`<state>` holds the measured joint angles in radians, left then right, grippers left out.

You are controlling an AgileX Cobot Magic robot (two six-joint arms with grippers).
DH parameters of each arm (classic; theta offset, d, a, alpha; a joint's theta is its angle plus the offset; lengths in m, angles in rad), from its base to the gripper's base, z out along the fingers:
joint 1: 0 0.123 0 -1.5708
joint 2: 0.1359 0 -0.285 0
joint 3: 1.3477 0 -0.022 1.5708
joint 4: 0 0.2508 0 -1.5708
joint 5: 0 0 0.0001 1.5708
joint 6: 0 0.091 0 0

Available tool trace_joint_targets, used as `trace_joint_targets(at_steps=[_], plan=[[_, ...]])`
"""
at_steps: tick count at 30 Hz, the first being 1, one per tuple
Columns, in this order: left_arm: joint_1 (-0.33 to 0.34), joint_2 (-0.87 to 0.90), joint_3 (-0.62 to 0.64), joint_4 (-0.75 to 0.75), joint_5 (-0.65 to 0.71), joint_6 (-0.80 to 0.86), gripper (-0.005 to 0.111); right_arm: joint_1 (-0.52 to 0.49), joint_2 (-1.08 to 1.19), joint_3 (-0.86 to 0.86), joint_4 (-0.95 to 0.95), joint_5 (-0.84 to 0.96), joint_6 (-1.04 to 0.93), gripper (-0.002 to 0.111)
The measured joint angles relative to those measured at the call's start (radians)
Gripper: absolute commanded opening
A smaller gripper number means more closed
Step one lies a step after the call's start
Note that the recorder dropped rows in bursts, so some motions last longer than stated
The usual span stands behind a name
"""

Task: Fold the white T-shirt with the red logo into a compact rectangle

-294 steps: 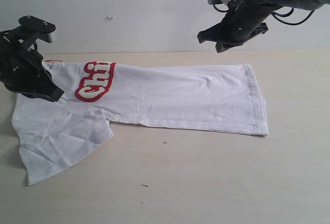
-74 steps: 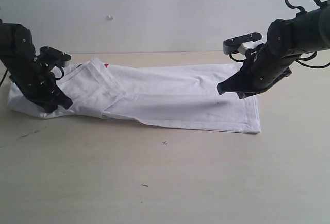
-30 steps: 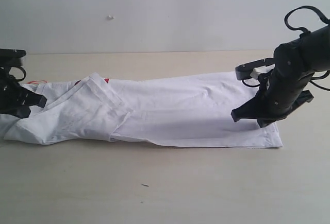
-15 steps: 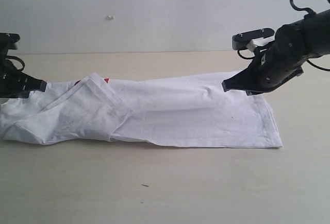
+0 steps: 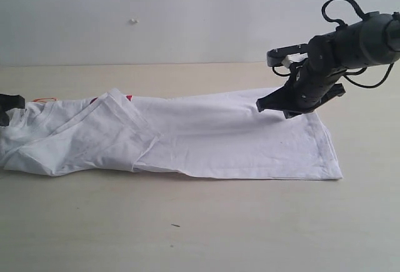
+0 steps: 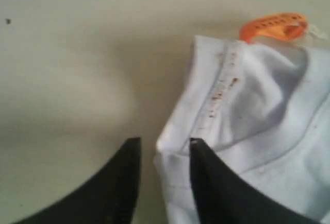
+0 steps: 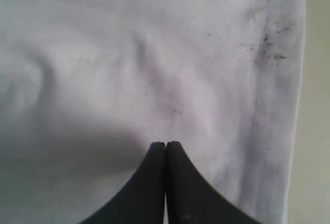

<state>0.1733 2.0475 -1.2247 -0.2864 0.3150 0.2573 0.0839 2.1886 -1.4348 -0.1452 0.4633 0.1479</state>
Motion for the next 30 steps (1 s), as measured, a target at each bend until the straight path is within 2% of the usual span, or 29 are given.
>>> trace_joint_targets(at_steps=[1, 4, 7, 12, 22, 30], plan=[[0.012, 0.0, -0.003, -0.014, 0.006, -0.002, 0.064, 0.0, 0.002, 0.0, 0.004, 0.002, -0.008, 0.0], [0.039, 0.01, -0.024, -0.053, 0.052, -0.002, 0.056, 0.0, 0.004, 0.0, 0.013, 0.009, -0.022, 0.0], [0.052, 0.028, -0.049, -0.111, 0.129, 0.032, 0.057, 0.0, 0.004, -0.004, 0.015, 0.018, -0.027, 0.0], [0.055, 0.049, -0.073, -0.222, 0.167, 0.117, 0.059, 0.0, 0.004, -0.005, 0.022, 0.044, -0.055, 0.0], [0.055, 0.094, -0.083, -0.258, 0.171, 0.156, 0.058, 0.0, 0.004, -0.005, 0.032, 0.051, -0.066, 0.0], [0.056, 0.102, -0.088, -0.446, 0.278, 0.335, 0.057, 0.0, 0.004, -0.005, 0.037, 0.065, -0.07, 0.0]])
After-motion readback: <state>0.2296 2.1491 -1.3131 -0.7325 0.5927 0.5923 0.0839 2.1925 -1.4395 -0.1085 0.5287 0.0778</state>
